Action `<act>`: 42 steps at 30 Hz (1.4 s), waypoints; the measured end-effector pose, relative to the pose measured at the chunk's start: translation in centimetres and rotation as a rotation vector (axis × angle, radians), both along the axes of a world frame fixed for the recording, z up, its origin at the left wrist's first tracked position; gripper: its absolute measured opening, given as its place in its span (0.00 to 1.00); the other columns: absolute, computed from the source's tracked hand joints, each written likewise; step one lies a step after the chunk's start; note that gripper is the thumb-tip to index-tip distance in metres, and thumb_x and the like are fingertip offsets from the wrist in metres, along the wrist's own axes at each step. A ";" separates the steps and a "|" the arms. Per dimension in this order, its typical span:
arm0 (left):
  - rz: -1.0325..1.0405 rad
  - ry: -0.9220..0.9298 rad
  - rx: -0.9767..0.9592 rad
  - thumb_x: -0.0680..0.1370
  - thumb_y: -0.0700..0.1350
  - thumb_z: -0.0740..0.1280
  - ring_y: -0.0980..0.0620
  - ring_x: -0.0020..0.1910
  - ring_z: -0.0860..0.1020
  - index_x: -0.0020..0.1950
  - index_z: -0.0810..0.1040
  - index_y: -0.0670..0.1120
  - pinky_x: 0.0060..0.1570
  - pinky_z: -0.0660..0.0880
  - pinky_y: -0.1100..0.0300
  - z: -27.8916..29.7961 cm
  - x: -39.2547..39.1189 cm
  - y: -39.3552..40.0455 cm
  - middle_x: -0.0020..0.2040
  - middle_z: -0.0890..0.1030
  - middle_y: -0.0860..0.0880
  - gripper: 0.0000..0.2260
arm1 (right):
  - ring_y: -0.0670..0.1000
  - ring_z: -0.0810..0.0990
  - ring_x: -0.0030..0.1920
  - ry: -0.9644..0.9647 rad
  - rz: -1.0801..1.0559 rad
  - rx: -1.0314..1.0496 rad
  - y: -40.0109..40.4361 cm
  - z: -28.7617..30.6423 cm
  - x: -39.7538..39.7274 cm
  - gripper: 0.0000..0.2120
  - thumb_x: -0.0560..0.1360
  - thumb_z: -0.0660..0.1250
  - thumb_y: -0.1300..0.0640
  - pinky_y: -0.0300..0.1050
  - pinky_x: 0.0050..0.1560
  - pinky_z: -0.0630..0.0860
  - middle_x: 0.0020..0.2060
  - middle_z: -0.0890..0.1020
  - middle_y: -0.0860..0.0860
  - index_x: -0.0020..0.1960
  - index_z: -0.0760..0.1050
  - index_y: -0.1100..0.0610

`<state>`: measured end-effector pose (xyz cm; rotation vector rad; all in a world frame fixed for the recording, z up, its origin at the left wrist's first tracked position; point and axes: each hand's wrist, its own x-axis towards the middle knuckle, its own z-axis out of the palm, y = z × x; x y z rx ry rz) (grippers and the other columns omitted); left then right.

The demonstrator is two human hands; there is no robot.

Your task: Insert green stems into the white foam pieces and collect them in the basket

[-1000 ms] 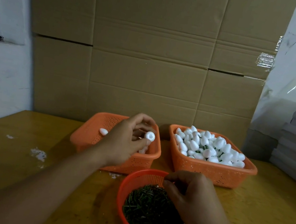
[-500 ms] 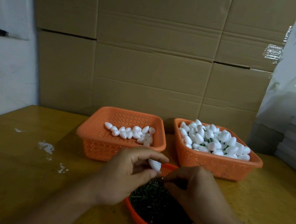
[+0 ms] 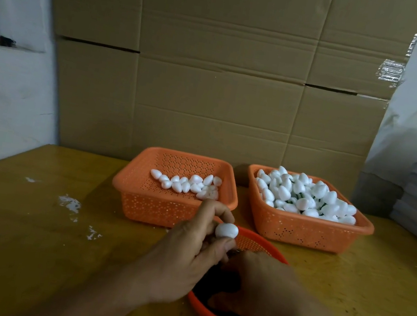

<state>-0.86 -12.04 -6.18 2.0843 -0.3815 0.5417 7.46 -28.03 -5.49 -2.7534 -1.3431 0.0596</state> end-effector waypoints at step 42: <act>-0.028 0.411 -0.973 0.71 0.59 0.71 0.55 0.25 0.71 0.39 0.81 0.48 0.25 0.67 0.65 1.6 0.0 0.8 0.32 0.75 0.47 0.14 | 0.51 0.80 0.26 0.597 0.073 1.312 -0.4 2.1 -1.8 0.06 0.64 0.77 0.58 0.37 0.29 0.77 0.29 0.83 0.57 0.38 0.83 0.60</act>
